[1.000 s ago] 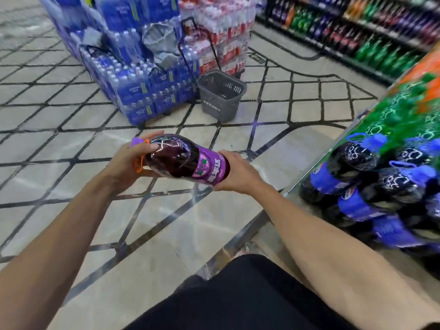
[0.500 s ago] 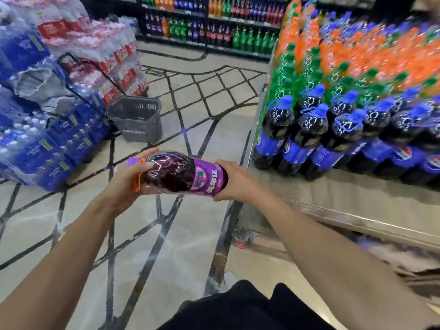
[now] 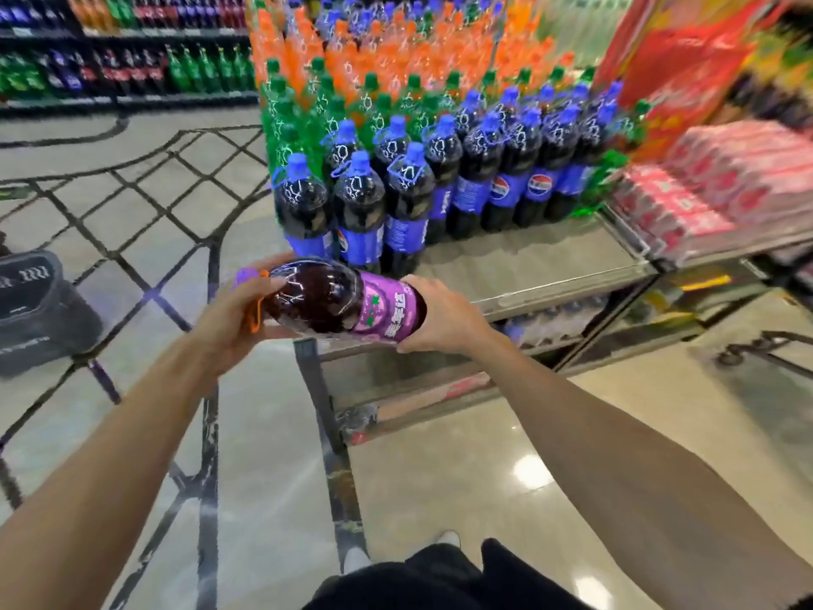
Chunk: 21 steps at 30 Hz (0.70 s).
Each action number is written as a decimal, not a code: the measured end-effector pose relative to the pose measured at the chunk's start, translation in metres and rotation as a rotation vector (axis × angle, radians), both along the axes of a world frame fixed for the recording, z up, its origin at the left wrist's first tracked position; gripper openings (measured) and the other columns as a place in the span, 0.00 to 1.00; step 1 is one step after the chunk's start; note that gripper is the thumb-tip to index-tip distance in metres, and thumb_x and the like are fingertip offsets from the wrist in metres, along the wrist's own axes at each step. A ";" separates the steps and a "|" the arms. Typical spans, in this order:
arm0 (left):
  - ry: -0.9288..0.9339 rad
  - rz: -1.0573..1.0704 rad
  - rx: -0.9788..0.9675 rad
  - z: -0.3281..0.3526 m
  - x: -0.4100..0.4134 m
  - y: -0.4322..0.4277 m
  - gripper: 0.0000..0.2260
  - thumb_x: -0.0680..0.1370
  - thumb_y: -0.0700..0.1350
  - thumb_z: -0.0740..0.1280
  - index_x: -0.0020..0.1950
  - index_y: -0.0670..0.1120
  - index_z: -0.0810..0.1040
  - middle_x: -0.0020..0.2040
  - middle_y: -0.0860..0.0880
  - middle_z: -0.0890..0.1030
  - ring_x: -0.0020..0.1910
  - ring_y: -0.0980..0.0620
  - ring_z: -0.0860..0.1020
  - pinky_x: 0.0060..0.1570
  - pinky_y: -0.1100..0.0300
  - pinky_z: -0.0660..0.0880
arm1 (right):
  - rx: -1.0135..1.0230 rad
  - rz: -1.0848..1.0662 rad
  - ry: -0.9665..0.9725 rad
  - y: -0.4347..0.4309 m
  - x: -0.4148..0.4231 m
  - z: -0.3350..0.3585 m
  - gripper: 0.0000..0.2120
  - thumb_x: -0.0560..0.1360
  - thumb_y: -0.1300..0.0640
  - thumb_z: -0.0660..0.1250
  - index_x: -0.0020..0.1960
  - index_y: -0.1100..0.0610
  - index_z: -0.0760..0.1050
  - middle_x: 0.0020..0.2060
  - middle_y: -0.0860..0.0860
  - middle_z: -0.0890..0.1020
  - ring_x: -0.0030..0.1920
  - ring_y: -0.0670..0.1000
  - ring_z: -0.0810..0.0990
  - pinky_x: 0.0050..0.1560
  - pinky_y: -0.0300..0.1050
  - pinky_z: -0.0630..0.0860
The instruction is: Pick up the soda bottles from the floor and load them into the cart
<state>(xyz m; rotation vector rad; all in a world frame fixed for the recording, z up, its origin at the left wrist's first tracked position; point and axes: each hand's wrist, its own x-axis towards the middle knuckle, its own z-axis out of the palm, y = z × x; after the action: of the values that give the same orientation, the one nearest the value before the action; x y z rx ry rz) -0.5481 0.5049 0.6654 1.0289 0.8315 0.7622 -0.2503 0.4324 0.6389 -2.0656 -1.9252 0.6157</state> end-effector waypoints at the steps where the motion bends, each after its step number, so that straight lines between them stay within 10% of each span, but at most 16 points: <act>1: 0.000 -0.029 -0.003 0.001 0.018 0.002 0.31 0.62 0.50 0.77 0.66 0.55 0.80 0.64 0.46 0.82 0.55 0.45 0.82 0.51 0.37 0.81 | 0.015 -0.026 -0.002 -0.009 0.016 0.003 0.51 0.56 0.40 0.83 0.74 0.43 0.66 0.66 0.48 0.77 0.66 0.54 0.76 0.64 0.53 0.76; 21: 0.031 -0.581 0.036 -0.002 0.370 -0.042 0.28 0.68 0.49 0.72 0.70 0.55 0.75 0.66 0.51 0.82 0.56 0.48 0.84 0.50 0.39 0.82 | 0.037 -0.554 -0.024 -0.187 0.288 -0.014 0.51 0.52 0.29 0.78 0.72 0.37 0.65 0.63 0.45 0.78 0.63 0.53 0.79 0.61 0.58 0.80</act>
<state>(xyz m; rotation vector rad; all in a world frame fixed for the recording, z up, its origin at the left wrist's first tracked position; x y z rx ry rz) -0.1776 0.4626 0.6637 1.2377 0.5028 0.2666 0.0380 0.2459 0.6251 -2.4334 -1.2611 0.4192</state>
